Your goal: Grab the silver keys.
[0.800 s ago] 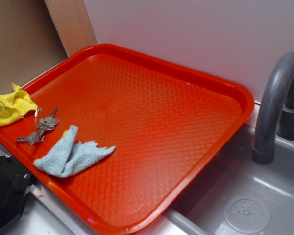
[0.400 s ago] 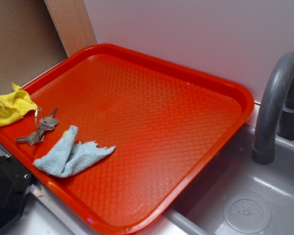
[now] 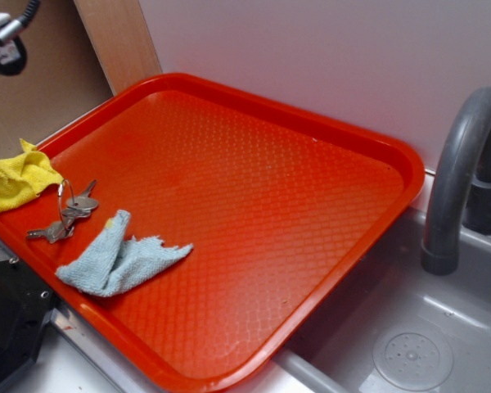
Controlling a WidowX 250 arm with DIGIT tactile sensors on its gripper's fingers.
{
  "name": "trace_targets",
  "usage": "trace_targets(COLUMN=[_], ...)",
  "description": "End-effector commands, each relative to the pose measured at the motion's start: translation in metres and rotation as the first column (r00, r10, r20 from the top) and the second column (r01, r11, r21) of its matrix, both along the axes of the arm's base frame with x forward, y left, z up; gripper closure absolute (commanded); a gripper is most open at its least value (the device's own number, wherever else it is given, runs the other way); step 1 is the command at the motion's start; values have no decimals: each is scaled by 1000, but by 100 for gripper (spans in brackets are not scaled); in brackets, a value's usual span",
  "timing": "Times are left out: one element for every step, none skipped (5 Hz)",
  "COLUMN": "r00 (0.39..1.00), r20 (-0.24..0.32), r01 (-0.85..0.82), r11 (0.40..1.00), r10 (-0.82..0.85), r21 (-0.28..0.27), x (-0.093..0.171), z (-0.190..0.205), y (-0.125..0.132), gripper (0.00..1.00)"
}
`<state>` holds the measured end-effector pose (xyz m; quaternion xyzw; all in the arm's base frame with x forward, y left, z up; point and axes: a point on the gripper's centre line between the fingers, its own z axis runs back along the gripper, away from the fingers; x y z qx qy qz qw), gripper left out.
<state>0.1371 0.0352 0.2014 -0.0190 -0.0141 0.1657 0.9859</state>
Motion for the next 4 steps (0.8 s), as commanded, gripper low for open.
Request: trace_targets(r00=[885,835,827,842], r20=[31,45,82,129], r01=[-461,-542,-547,-520], r11=[884,834,829,852], r10=[464,549,557,523], r21=[-77,-105,-111,-60], x=[-24,-33,-25,-11], z=[-17,-28,-49,-68], y=[22,17,14,14], gripper=[0,0,0,0])
